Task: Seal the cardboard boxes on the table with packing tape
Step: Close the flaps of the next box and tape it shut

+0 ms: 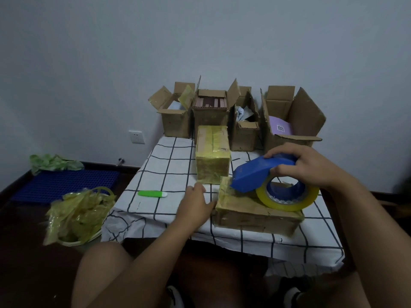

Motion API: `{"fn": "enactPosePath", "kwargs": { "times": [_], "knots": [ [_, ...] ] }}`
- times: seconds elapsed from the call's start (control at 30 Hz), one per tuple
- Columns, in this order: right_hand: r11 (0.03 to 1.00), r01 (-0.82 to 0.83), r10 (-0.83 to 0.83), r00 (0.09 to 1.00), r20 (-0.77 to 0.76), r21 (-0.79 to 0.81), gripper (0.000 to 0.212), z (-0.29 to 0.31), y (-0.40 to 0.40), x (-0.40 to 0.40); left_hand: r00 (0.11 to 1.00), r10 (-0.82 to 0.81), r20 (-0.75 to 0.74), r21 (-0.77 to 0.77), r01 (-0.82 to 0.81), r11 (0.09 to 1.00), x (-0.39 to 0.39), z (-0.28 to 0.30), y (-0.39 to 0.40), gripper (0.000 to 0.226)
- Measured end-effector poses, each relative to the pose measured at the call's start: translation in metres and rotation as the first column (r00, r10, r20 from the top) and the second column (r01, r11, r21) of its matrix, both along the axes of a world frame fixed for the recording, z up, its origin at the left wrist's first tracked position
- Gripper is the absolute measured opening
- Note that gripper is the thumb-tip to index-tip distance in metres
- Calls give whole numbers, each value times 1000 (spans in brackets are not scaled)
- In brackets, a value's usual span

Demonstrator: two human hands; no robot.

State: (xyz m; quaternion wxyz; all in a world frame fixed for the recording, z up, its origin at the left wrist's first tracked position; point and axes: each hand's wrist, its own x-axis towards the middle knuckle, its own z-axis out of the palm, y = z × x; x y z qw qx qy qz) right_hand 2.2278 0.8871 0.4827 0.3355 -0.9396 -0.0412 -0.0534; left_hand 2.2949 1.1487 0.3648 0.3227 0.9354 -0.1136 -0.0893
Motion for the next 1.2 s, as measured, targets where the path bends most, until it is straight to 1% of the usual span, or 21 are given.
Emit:
{"fn": "enactPosePath", "kwargs": {
  "times": [0.07, 0.13, 0.2, 0.23, 0.27, 0.3, 0.33, 0.37, 0.4, 0.47, 0.5, 0.6, 0.73, 0.8, 0.87, 0.93, 1.0, 1.03, 1.1, 1.13, 1.2],
  "knots": [
    [1000, 3, -3, 1000, 2, 5, 32, 0, 2, -1, 1000, 19, -7, -244, -20, 970, -10, 6, 1, 20],
    [1000, -1, 1, 1000, 10, 8, 29, 0, 2, -2, 992, -28, -124, -444, -30, 896, -25, 14, -4, 25],
    [1000, -3, 3, 1000, 19, 12, 27, -1, 1, -2, 959, -148, -240, -530, -2, 848, -37, 15, -9, 36],
    [1000, -4, 4, 1000, 23, 14, 28, -2, 1, -3, 949, -184, -257, -531, 20, 847, -41, 15, -10, 42],
    [1000, -1, 1, 1000, 25, 15, 29, -2, 1, -3, 946, -196, -260, -514, 37, 857, -42, 12, -11, 57],
    [1000, 2, -2, 1000, 27, 18, 31, -2, 1, -4, 950, -190, -249, -494, 44, 868, -43, 9, -12, 82],
    [1000, 6, -6, 1000, 29, 22, 32, -3, 1, -5, 951, -169, -260, -471, 27, 882, -42, 6, -13, 102],
    [1000, 9, -10, 999, 33, 27, 32, -3, 1, -6, 950, -159, -270, -463, 17, 886, -42, 4, -14, 106],
    [999, 14, -15, 999, 39, 32, 32, -4, 1, -7, 951, -156, -269, -471, 12, 882, -41, 2, -14, 95],
    [998, 24, -27, 998, 59, 51, 32, -5, 0, -10, 953, -161, -256, -511, 8, 859, -42, 0, -15, 56],
    [998, 30, -34, 997, 69, 62, 32, -6, -1, -12, 956, -156, -249, -523, 3, 853, -42, -1, -16, 46],
    [994, 45, -53, 995, 85, 96, 31, -8, -5, -18, 953, -168, -251, -570, -5, 821, -45, 4, -18, 39],
    [987, 77, -92, 990, 103, 138, 44, -9, -10, -25, 949, -188, -252, -601, -1, 799, -45, 9, -22, 32],
    [984, 82, -100, 989, 107, 159, 46, -10, -11, -26, 944, -191, -269, -619, -17, 786, -42, 11, -23, 32],
    [984, 79, -98, 988, 115, 162, 49, -12, -11, -26, 930, -202, -307, -636, -43, 770, -38, 10, -23, 39],
    [986, 76, -94, 989, 117, 151, 49, -12, -11, -27, 922, -218, -320, -629, -35, 776, -35, 11, -22, 49],
    [988, 72, -90, 988, 122, 140, 47, -7, -12, -28, 925, -193, -329, -617, -56, 785, -32, 10, -22, 65],
    [989, 68, -85, 988, 129, 132, 45, -4, -11, -28, 935, -163, -315, -604, -65, 794, -30, 11, -22, 72],
    [993, 48, -64, 988, 142, 111, 40, 4, -7, -28, 969, -99, -228, -551, -44, 834, -26, 14, -19, 81],
    [995, 35, -48, 988, 146, 91, 36, 6, -3, -27, 981, -68, -184, -516, -37, 856, -25, 18, -17, 82],
    [998, 10, -18, 989, 144, 55, 32, 9, 5, -21, 993, -29, -112, -455, -25, 890, -23, 22, -10, 73]
  ]
}}
